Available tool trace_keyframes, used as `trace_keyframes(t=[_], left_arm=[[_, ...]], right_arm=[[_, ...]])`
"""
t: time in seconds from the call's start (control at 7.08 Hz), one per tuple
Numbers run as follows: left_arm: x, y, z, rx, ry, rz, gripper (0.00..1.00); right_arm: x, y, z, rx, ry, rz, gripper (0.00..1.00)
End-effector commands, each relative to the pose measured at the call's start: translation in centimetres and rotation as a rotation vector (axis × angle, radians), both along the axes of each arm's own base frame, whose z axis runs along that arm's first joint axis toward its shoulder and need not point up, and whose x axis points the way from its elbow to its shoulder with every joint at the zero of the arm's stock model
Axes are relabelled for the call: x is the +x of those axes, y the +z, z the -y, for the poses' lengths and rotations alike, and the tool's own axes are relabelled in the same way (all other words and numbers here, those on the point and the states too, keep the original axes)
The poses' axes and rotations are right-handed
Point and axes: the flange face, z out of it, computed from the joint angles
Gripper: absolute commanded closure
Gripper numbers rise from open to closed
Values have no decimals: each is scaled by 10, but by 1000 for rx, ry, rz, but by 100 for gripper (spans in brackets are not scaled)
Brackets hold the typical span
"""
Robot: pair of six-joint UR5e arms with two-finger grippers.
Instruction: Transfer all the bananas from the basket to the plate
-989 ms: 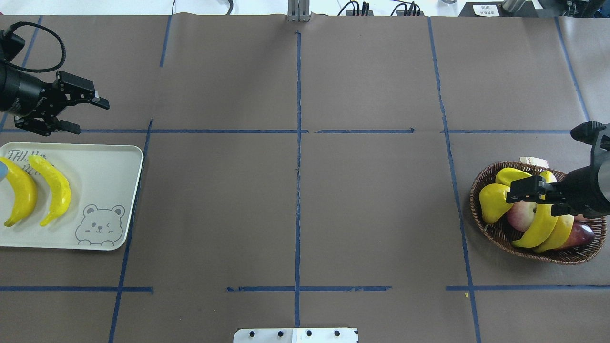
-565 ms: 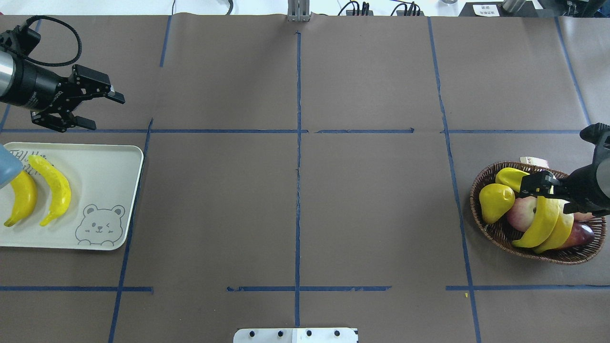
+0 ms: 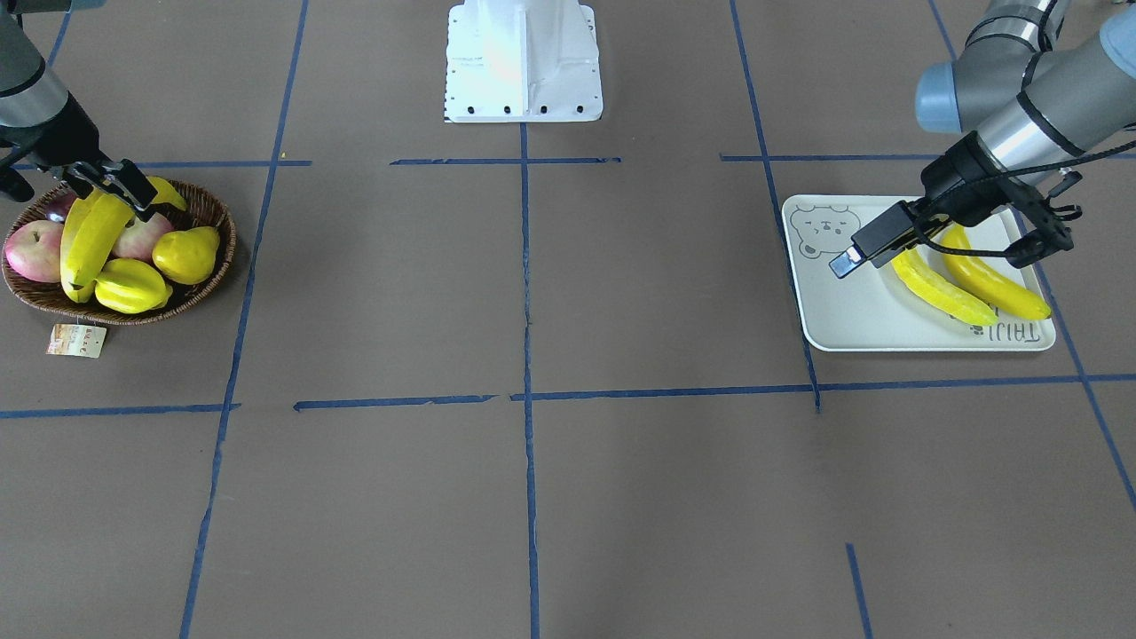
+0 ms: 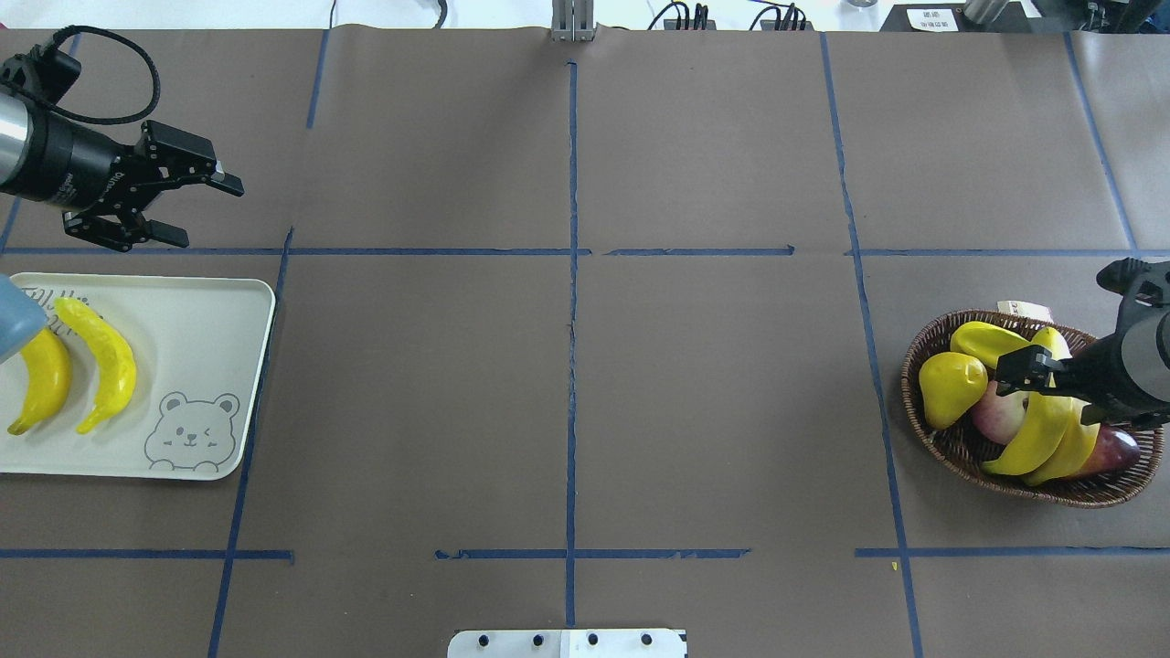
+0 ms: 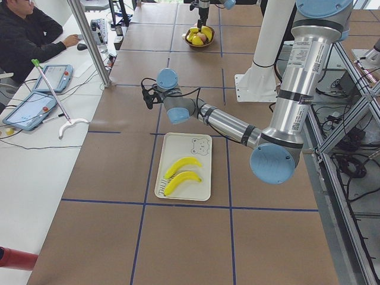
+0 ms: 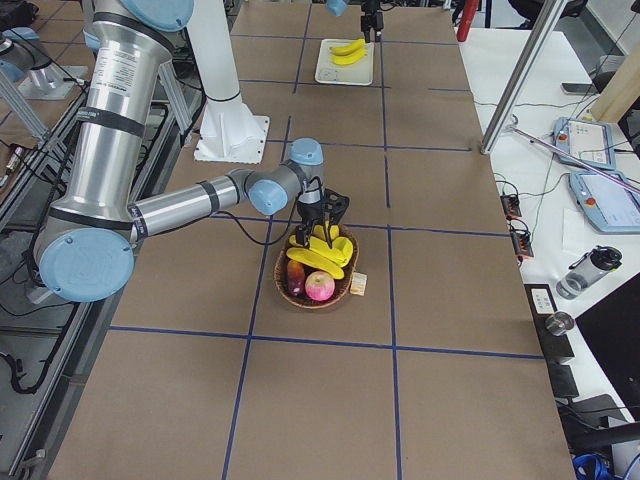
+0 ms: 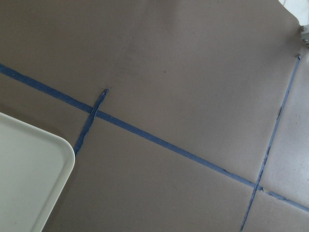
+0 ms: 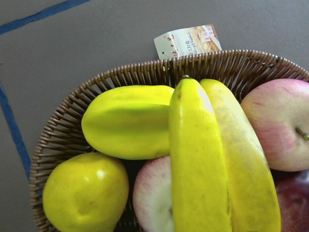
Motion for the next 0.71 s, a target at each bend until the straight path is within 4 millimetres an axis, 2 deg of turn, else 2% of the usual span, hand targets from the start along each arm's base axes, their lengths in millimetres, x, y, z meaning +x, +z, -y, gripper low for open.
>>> trace_keyframes(t=[0.0,0.14,0.28,0.42,0.56], left_arm=[[0,-1,-1,4,1,-1,0],[0,-1,-1,2,1,-1,0],[0,-1,0,4,1,-2,0],[0,-1,-1,2,2,-2,0],[0,-1,-1,4,2,-2,0]], right_arm=[[-5,2,-4,-4,-11,-5,0],[-4,4,-4,-7,-8,-8,6],[-2,6,-5,-11,-6,-12,46],[-2,6,-5,-10,-7,-12,71],[-2,5,-5,-11,-9,-10,85]])
